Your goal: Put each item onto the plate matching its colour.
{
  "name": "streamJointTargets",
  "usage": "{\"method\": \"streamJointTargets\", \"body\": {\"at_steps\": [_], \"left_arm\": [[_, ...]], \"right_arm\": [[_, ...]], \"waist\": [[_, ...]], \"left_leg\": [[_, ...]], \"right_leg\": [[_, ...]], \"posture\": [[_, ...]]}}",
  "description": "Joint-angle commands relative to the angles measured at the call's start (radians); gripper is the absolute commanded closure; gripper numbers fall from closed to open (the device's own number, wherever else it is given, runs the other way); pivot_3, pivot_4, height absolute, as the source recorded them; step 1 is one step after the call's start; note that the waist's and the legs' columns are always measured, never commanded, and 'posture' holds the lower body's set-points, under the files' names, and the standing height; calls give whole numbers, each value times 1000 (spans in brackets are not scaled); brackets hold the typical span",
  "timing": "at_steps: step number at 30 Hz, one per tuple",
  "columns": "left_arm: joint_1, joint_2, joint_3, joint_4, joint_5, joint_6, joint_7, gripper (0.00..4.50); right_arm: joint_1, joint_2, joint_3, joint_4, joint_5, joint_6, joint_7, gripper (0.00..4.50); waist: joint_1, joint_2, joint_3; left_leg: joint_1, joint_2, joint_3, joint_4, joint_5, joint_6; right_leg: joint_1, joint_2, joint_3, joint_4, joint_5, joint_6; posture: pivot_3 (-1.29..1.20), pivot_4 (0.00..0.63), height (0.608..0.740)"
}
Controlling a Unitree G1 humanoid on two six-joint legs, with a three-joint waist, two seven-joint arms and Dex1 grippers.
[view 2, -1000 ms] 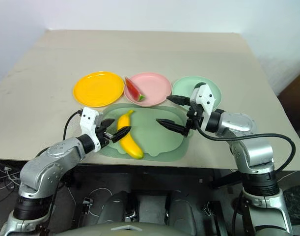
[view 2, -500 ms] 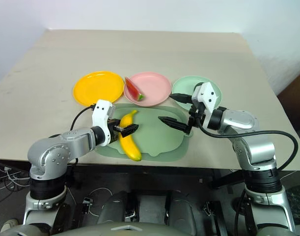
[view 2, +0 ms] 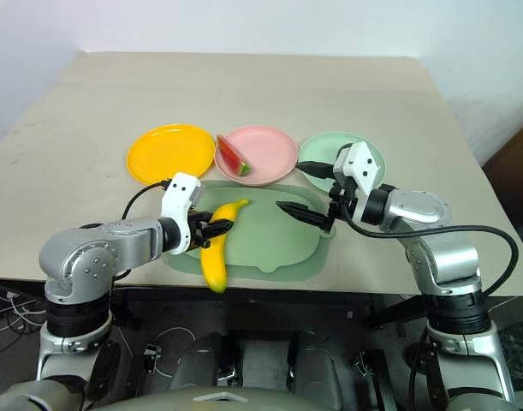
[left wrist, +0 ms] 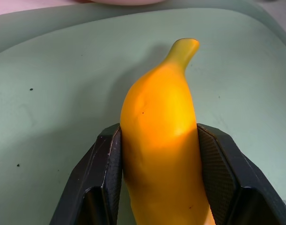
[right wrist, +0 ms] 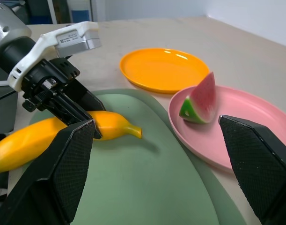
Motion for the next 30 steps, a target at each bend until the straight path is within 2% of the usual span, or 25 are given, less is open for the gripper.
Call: {"method": "streamJointTargets", "body": {"at_steps": [1,12,15,21,30], "left_arm": [[-5,-20,99,20,7,-25,-8,2515],[81,224,168,61,24,-340,-264,2515],[88,264,173,137,84,-467,-280,2515],[23,266,115,353,249,-711,-237,2515],[-234,235,95,871,387,-1017,-237,2515]], "right_arm": [[-19,-7,-7,-13,6,-15,-6,0],[-16,11,4,-31,23,-6,-22,0],[-22,13,8,-24,25,-9,-24,0],[-27,18,18,-20,24,-11,-30,0],[-46,19,27,3,15,-17,-34,0]], "waist": [[0,0,0],[0,-1,0],[1,-1,0],[2,-1,0],[2,-1,1]], "left_leg": [[0,0,0,0,0,0],[0,0,0,0,0,0],[0,0,0,0,0,0],[0,0,0,0,0,0],[-1,-1,0,0,0,0]], "right_leg": [[0,0,0,0,0,0],[0,0,0,0,0,0],[-1,0,0,0,0,0],[0,0,-1,0,0,0],[-1,0,-1,0,0,0]], "posture": [[0,150,695],[0,150,695],[0,150,695],[0,150,695],[0,150,695]]}}
